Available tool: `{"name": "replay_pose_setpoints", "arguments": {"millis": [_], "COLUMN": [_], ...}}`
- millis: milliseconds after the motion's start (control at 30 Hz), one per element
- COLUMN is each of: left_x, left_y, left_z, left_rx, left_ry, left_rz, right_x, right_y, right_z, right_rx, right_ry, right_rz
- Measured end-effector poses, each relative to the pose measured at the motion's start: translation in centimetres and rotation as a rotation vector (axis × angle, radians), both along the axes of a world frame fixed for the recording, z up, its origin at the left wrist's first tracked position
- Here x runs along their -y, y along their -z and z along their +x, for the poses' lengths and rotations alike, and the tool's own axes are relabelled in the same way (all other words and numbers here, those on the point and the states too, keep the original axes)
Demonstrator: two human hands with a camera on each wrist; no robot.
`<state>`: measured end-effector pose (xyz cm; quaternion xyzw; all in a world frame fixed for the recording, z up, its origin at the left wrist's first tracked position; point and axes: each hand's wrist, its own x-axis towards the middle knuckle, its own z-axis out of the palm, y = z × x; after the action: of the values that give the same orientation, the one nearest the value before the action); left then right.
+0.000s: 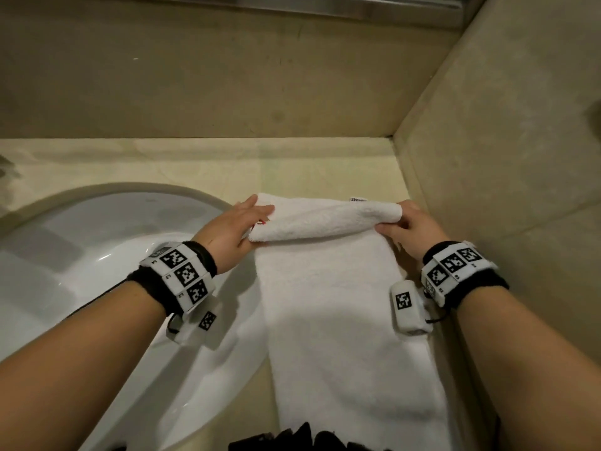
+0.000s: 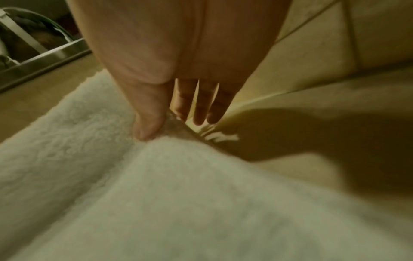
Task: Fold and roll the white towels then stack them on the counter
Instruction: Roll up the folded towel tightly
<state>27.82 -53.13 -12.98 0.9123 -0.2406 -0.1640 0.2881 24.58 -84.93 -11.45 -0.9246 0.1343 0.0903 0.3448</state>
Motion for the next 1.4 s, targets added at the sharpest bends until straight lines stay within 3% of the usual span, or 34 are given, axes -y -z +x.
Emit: {"name": "replay_pose_setpoints", "arguments": {"millis": [100, 200, 333, 433, 633, 767, 967, 1167, 1300, 1400], "left_x": [0.5, 1.6, 3.0, 3.7, 3.9, 3.6, 3.6, 3.4, 3.4, 3.0], "left_y": [-1.1, -3.7, -8.0, -9.4, -4.4, -1.4, -2.0, -4.3, -3.1, -1.9], "left_z": [-0.2, 1.1, 6.0, 9.2, 11.4, 11.3, 12.0, 13.6, 13.5, 13.0], "left_rx": [-0.024, 0.016, 0.112, 0.064, -0.142, -0.249, -0.096, 0.073, -0.027, -0.129], "left_ry": [-0.102, -0.161, -0.283, -0.373, -0.485, -0.408, -0.409, -0.496, -0.478, -0.556], "left_rz": [0.011, -0.089, -0.224, -0.300, -0.338, -0.278, -0.206, -0.236, -0.155, -0.169], "right_x": [-0.5, -1.0, -0.9, -0.7, -1.2, -0.6, -0.7, -1.3, -1.1, -1.1], "right_y": [-1.0, -3.2, -7.9, -9.1, -3.4, 0.1, -0.1, -2.5, -1.4, -0.9], "right_z": [-0.4, 0.3, 4.5, 8.0, 10.8, 10.5, 11.1, 14.1, 14.8, 14.6], "right_rx": [0.028, 0.112, 0.265, 0.323, 0.209, 0.027, 0.024, 0.186, -0.039, -0.066], "right_ry": [0.086, 0.142, 0.187, 0.221, 0.288, 0.235, 0.220, 0.245, 0.136, 0.143], "right_rz": [0.128, 0.181, 0.178, 0.220, 0.324, 0.302, 0.241, 0.229, -0.074, -0.128]}}
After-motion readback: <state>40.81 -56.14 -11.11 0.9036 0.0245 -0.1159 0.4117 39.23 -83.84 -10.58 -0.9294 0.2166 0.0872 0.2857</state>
